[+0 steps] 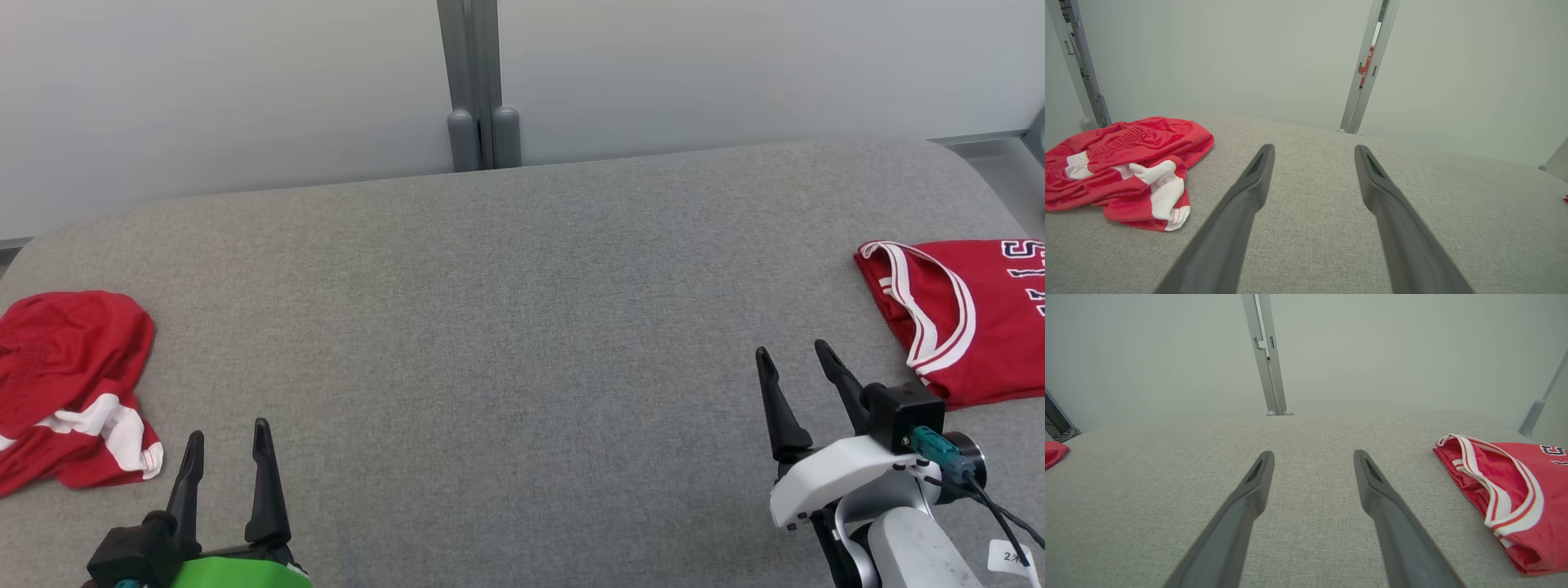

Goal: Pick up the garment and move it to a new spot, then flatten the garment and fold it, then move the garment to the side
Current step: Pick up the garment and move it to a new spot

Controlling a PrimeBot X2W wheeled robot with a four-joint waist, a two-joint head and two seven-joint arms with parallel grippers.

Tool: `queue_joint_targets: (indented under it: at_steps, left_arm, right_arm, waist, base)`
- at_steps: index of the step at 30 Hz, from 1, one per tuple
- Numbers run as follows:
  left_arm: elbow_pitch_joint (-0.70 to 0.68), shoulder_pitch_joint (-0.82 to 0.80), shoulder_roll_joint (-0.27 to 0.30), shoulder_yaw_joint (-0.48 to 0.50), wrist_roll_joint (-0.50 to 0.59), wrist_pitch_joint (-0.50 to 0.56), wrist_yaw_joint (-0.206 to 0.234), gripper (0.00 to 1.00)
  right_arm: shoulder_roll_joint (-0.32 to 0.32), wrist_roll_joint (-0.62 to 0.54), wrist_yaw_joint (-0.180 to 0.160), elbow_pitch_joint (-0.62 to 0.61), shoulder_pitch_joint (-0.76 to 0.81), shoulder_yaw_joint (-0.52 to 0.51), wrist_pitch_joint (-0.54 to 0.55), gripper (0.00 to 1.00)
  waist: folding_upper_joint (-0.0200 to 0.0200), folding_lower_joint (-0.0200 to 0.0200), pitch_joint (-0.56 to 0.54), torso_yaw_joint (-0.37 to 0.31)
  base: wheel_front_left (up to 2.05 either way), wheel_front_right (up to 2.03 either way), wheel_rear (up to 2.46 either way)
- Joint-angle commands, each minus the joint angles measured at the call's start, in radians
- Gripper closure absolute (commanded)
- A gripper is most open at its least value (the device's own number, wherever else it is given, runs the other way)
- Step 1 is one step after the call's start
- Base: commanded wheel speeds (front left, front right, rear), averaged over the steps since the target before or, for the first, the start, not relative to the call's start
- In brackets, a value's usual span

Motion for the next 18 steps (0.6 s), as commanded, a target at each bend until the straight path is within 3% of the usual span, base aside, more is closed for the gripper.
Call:
queue_joint_targets:
  at_steps: [1,10,18]
  left_arm:
    - [-0.003,0.006,0.001,0.002,-0.001,0.000,0.004,0.00]
    - [0.002,-0.017,0.001,-0.009,0.003,0.000,0.000,0.00]
    - [0.004,-0.022,0.001,-0.013,0.011,0.000,0.001,0.00]
  right_arm:
    - [-0.006,0.001,-0.002,-0.003,0.006,0.001,0.003,0.00]
    - [-0.005,-0.006,-0.002,-0.010,0.019,-0.002,0.008,0.00]
    - [-0.007,-0.013,-0.002,-0.028,0.019,-0.003,0.005,0.00]
  waist:
    - [0.0000,0.0001,0.001,0.001]
    - [0.0000,0.0001,0.006,0.039]
    - [0.0000,0.0001,0.006,0.153]
  base:
    - [0.00,0.00,0.00]
    - [0.00,0.00,0.00]
    - [0.00,0.00,0.00]
